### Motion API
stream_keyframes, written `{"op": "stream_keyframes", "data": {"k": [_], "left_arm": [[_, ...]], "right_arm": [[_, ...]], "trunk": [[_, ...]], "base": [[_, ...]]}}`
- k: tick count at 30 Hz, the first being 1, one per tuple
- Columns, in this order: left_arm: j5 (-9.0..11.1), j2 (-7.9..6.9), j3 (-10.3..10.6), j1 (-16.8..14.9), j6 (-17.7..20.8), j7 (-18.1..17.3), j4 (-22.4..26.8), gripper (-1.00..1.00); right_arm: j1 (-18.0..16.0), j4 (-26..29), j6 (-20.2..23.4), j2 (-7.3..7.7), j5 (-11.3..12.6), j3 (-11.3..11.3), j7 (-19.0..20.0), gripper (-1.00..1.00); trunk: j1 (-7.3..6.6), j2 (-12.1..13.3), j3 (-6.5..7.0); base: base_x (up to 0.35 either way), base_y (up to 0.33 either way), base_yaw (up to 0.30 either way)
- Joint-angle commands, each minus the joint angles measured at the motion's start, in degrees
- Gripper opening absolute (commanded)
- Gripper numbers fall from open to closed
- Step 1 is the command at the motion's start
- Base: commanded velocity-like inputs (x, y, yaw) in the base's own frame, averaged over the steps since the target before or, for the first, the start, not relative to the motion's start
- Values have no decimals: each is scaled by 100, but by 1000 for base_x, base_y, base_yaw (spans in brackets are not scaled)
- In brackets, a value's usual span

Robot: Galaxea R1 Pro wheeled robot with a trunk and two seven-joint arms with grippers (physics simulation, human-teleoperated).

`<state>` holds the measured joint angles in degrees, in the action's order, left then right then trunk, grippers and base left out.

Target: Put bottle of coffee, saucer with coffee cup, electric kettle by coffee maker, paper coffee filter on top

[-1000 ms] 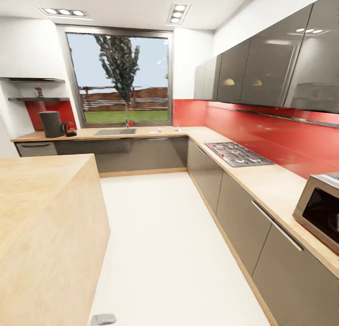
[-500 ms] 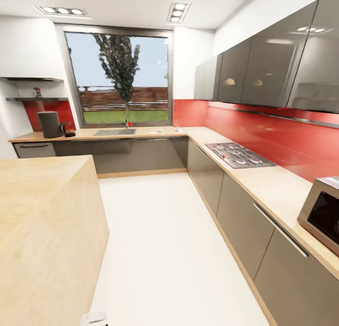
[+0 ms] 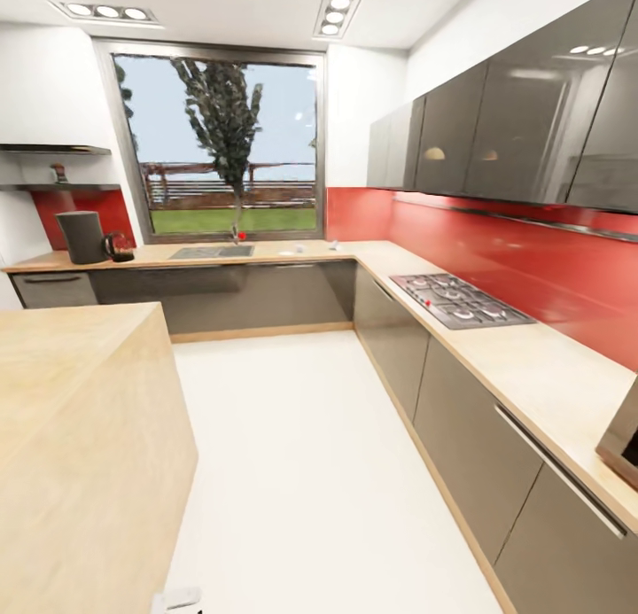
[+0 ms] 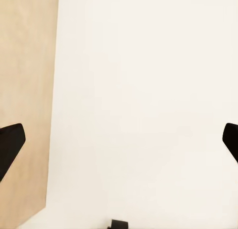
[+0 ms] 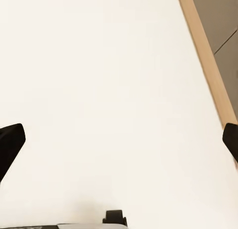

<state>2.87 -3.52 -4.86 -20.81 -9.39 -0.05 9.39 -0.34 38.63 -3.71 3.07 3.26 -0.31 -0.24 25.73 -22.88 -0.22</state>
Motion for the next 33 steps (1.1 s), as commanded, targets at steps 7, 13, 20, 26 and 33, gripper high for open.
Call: {"op": "stream_keyframes", "data": {"k": [7, 13, 20, 26, 33], "left_arm": [[25, 1, -12, -2, -20, -12, -7, 100], [21, 1, -7, -2, -22, -12, -7, 100], [21, 1, -7, -2, -20, -12, -7, 100], [21, 1, -7, -2, -20, -12, -7, 100], [21, 1, -8, -2, -19, -12, -7, 100]], "right_arm": [[-1, -23, -24, 1, 34, 5, -3, 100], [-1, -216, -25, 1, 34, -2, -3, 100], [-1, -257, -25, 1, 34, -4, -3, 100], [-1, -259, -25, 1, 34, -4, -3, 100], [-1, -259, -25, 1, 34, -4, -3, 100]], "trunk": [[5, -3, -2], [5, -3, -2], [5, -3, -2], [5, -3, -2], [5, -3, -2]], "base": [[337, 0, 0], [337, 0, 0], [337, 0, 0], [337, 0, 0], [337, 0, 0]]}}
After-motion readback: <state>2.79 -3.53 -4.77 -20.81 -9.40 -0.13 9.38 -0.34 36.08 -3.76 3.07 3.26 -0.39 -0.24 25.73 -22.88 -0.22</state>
